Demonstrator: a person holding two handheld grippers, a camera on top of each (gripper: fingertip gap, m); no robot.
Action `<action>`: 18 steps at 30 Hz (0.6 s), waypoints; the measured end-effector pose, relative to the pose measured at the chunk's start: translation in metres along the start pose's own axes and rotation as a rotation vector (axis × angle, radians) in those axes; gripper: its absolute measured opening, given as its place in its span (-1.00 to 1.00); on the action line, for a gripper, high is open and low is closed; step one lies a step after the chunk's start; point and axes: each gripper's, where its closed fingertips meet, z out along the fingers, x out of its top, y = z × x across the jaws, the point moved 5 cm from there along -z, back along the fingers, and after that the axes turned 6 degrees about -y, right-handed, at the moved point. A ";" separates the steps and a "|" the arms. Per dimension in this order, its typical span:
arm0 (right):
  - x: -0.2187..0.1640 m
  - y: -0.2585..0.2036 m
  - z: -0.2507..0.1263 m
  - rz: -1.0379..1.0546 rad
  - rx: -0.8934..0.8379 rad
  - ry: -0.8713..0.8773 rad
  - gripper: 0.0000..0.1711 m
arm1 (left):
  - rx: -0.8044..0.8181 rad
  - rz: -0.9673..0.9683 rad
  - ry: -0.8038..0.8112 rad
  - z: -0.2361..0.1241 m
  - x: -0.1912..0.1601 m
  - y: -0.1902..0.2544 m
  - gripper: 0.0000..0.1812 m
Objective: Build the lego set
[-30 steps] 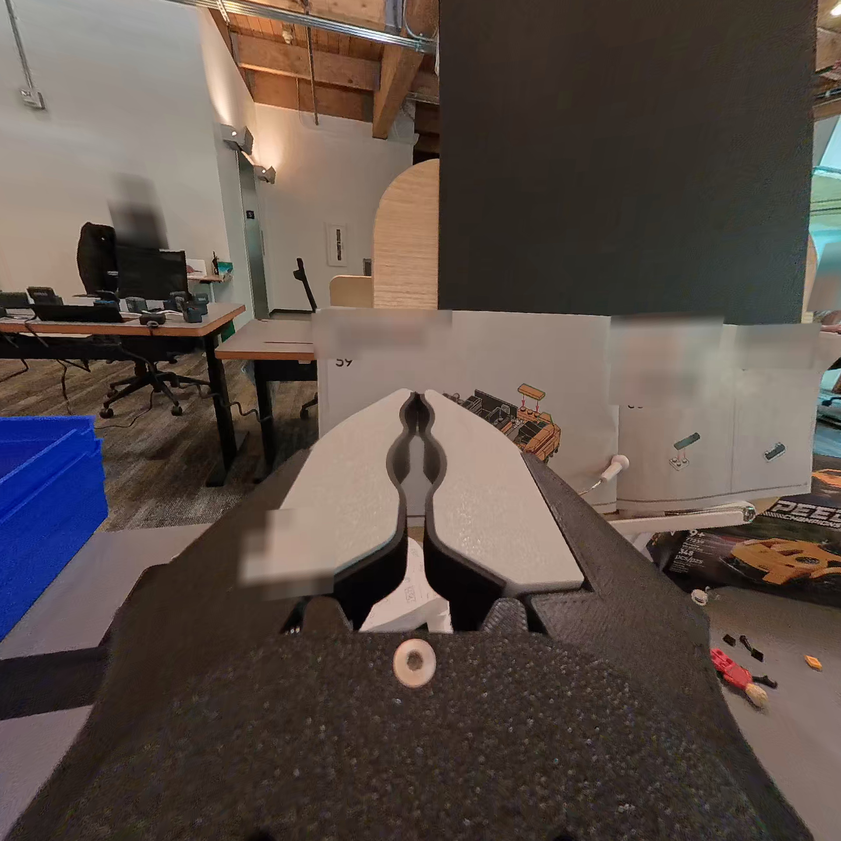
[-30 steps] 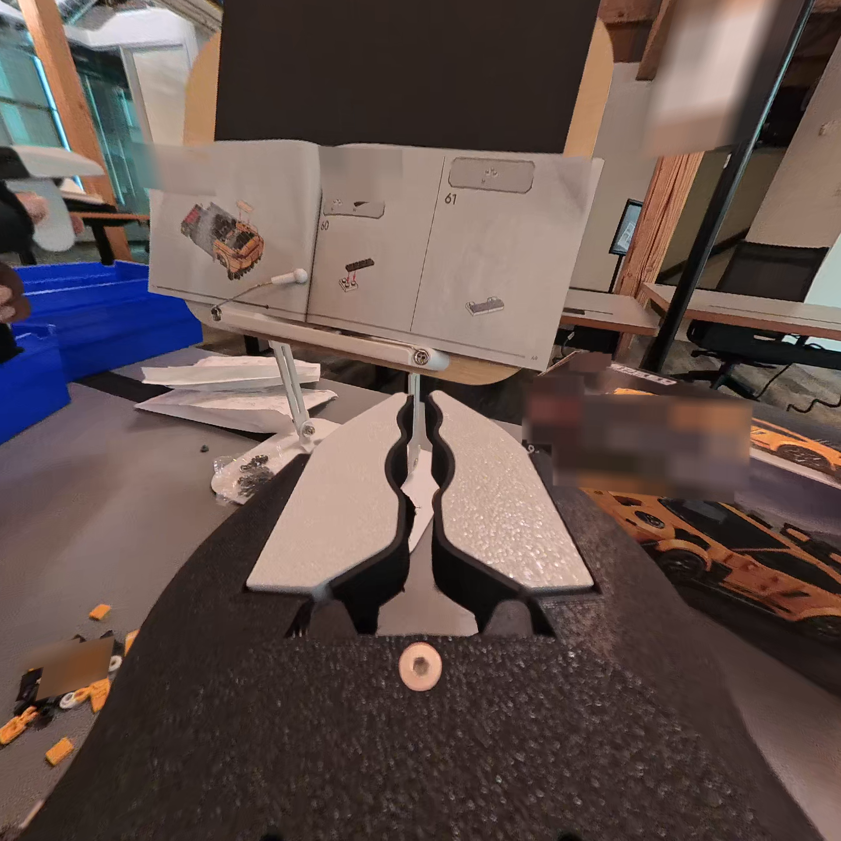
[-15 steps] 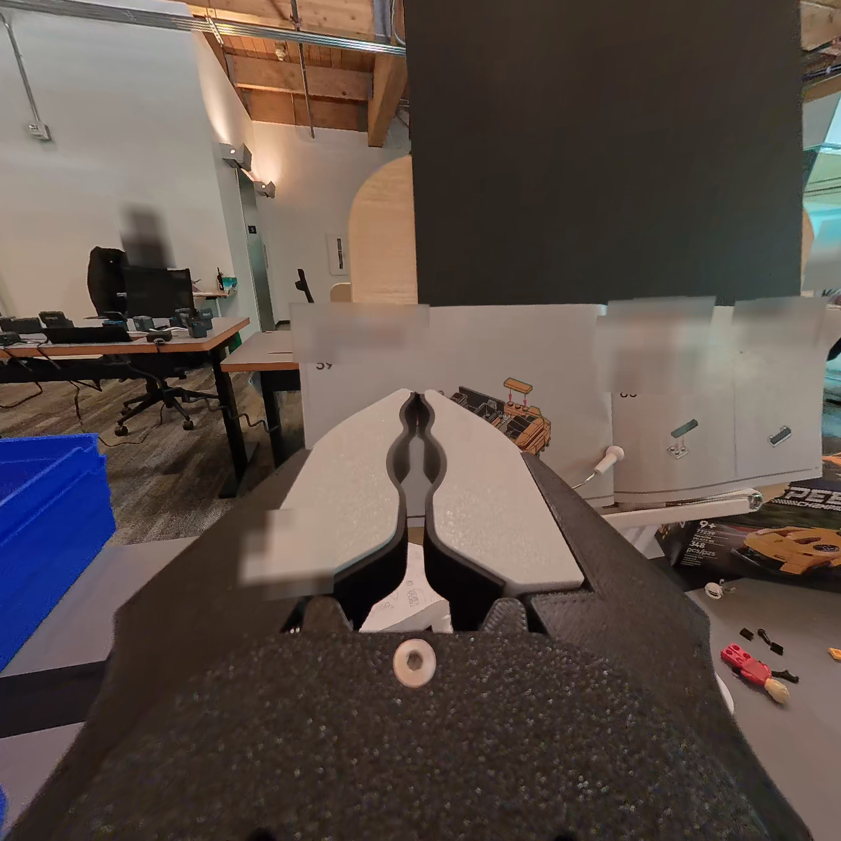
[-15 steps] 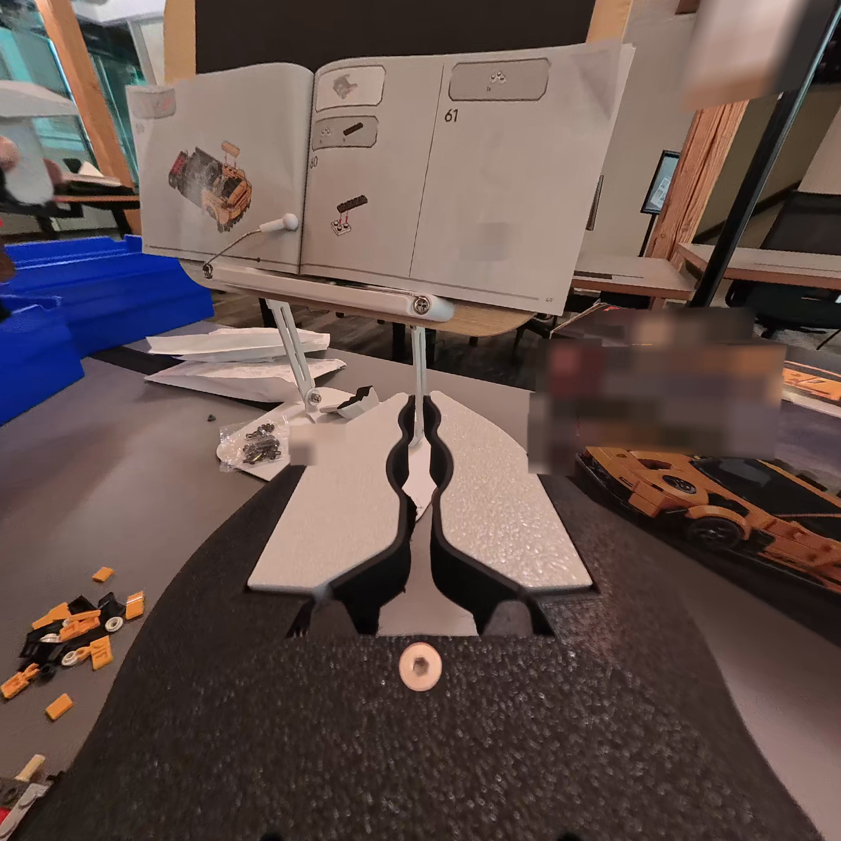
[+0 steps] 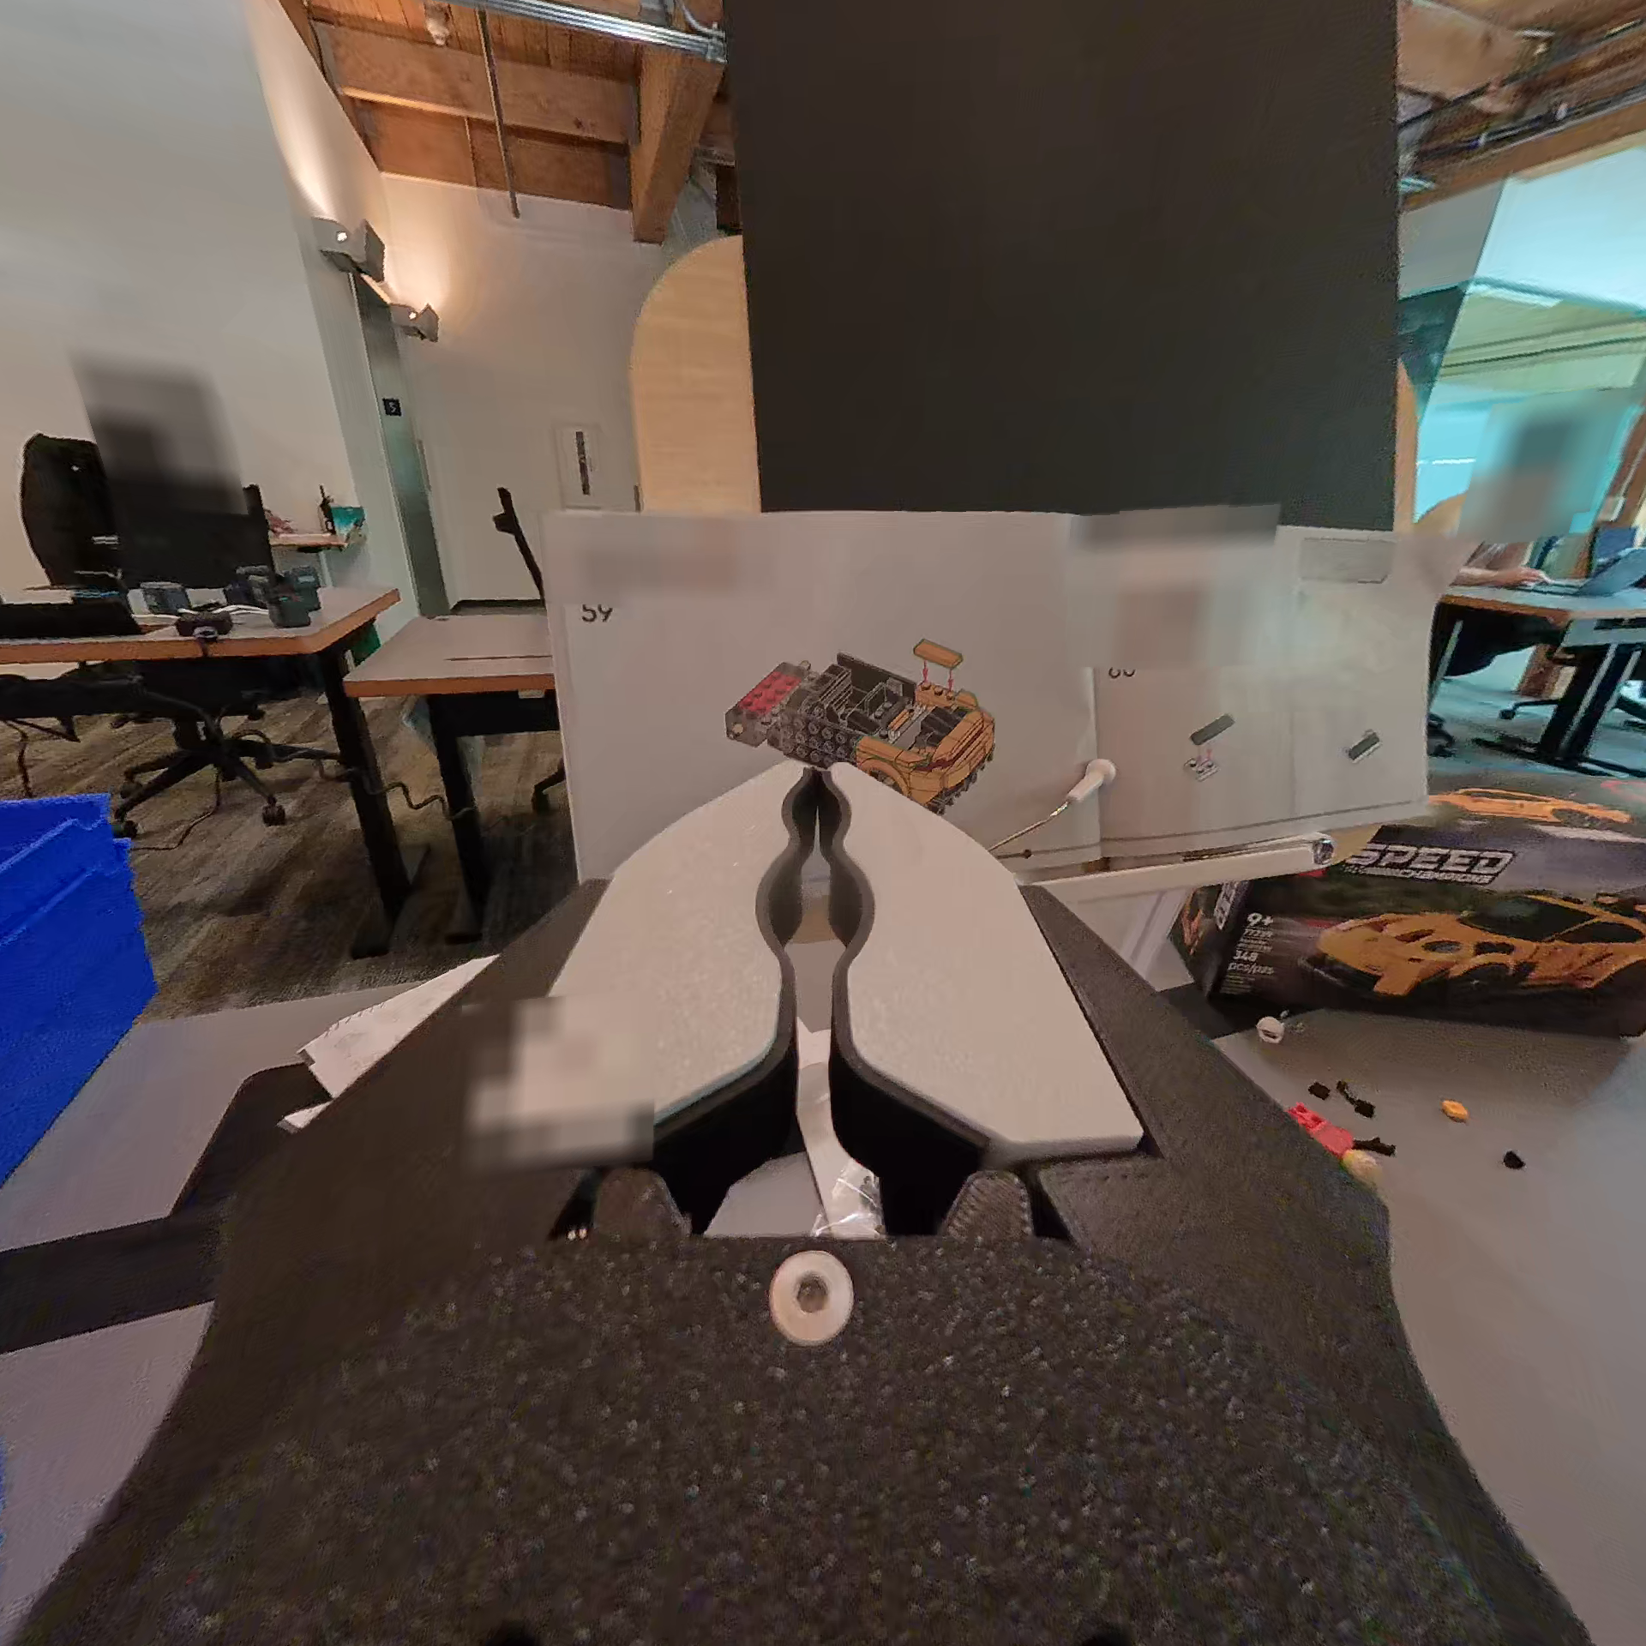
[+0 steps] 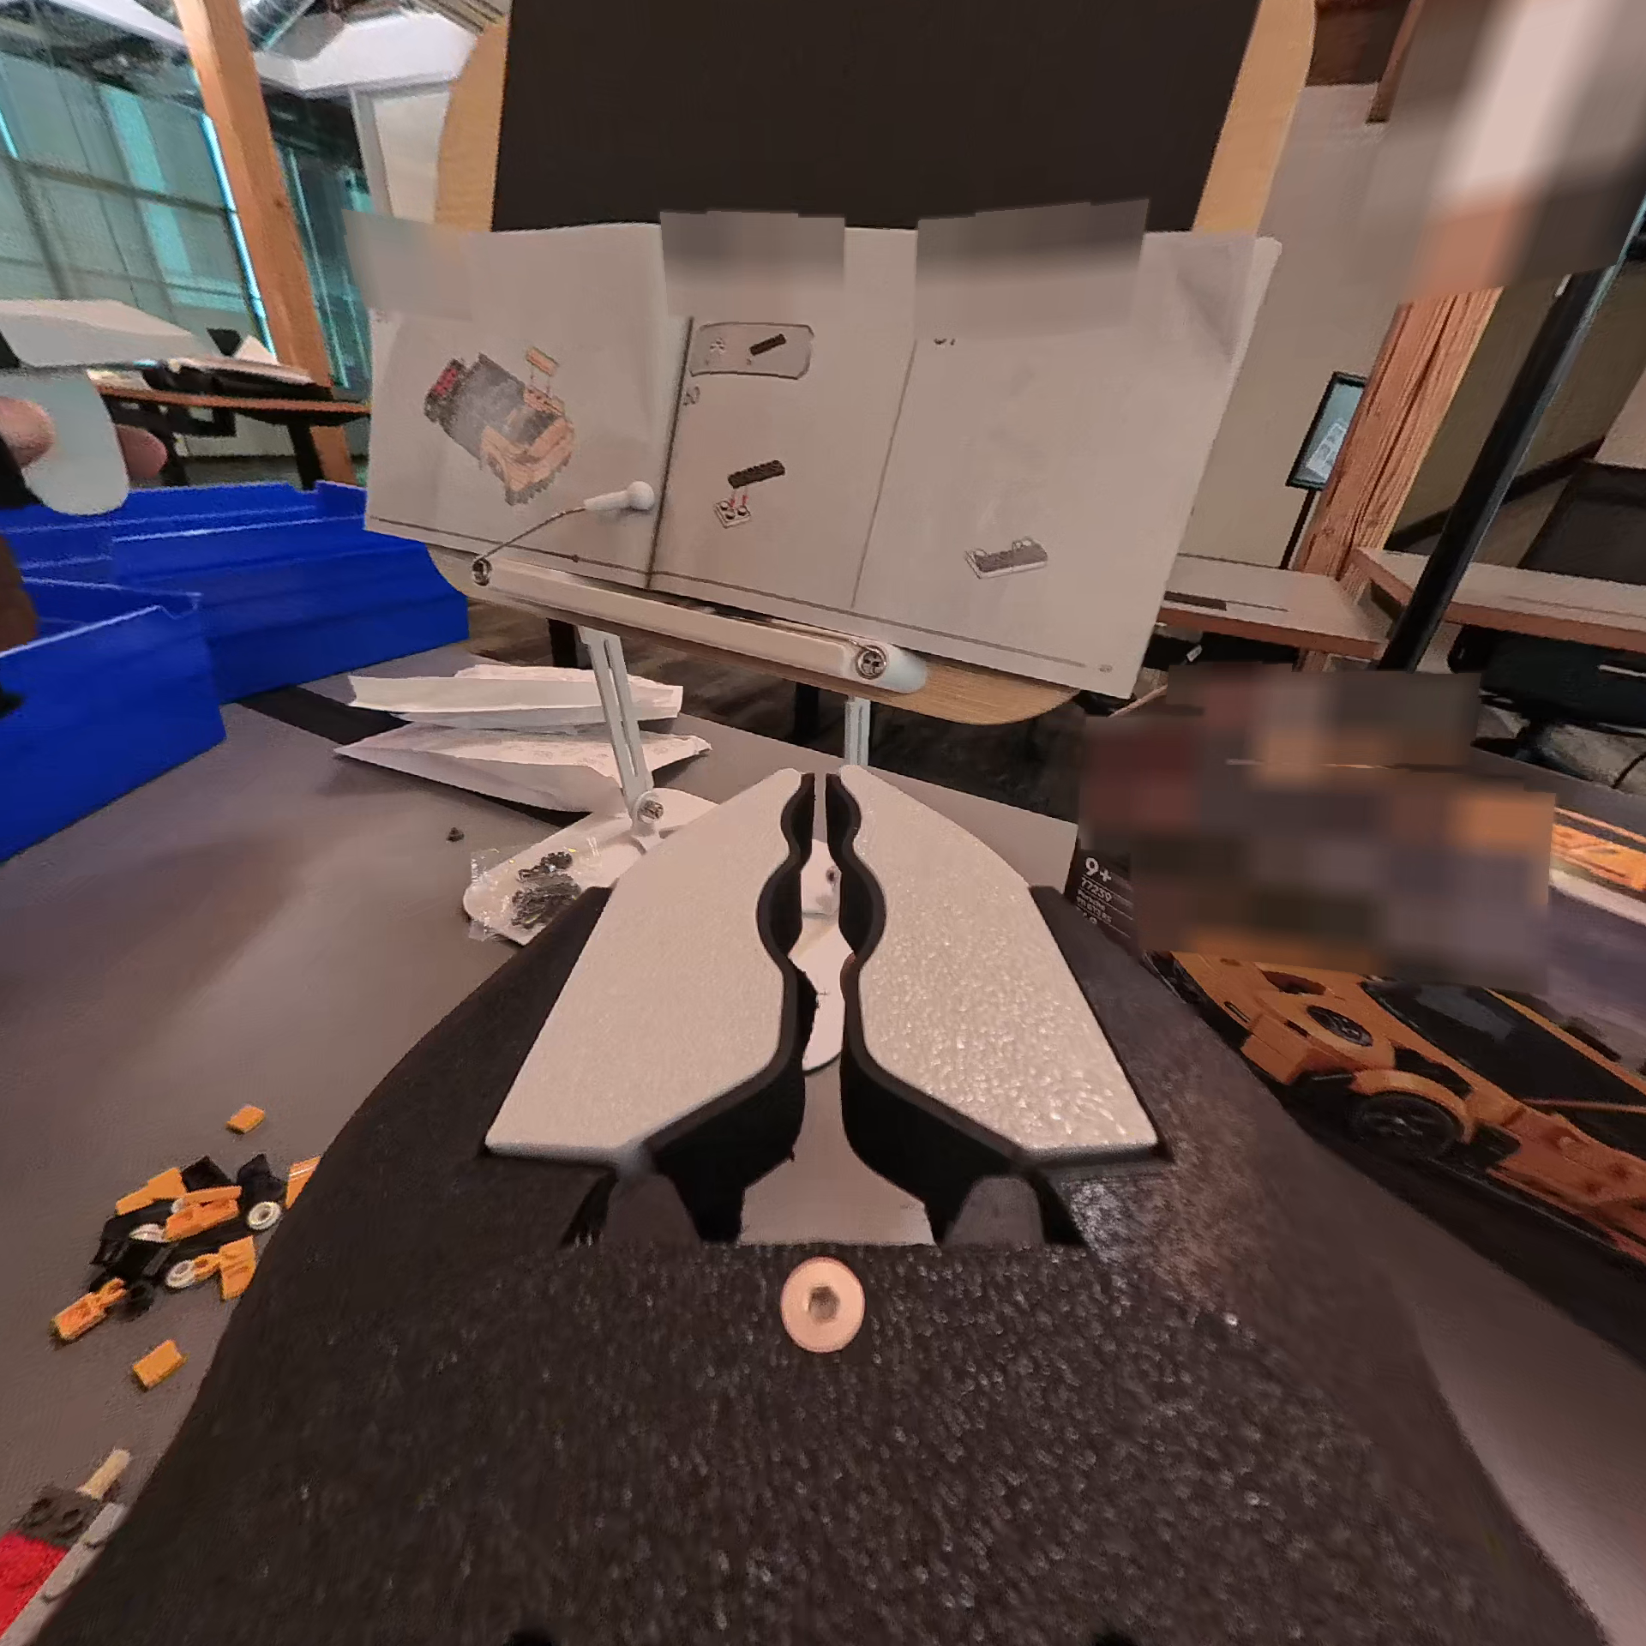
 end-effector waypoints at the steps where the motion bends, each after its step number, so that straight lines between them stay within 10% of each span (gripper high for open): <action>1: -0.001 -0.001 0.000 -0.006 0.006 0.001 -0.97 | -0.003 0.003 0.001 -0.001 0.000 0.001 -1.00; 18: -0.015 0.005 0.001 -0.004 -0.018 -0.011 -0.97 | 0.039 0.134 0.076 0.000 -0.007 0.010 -1.00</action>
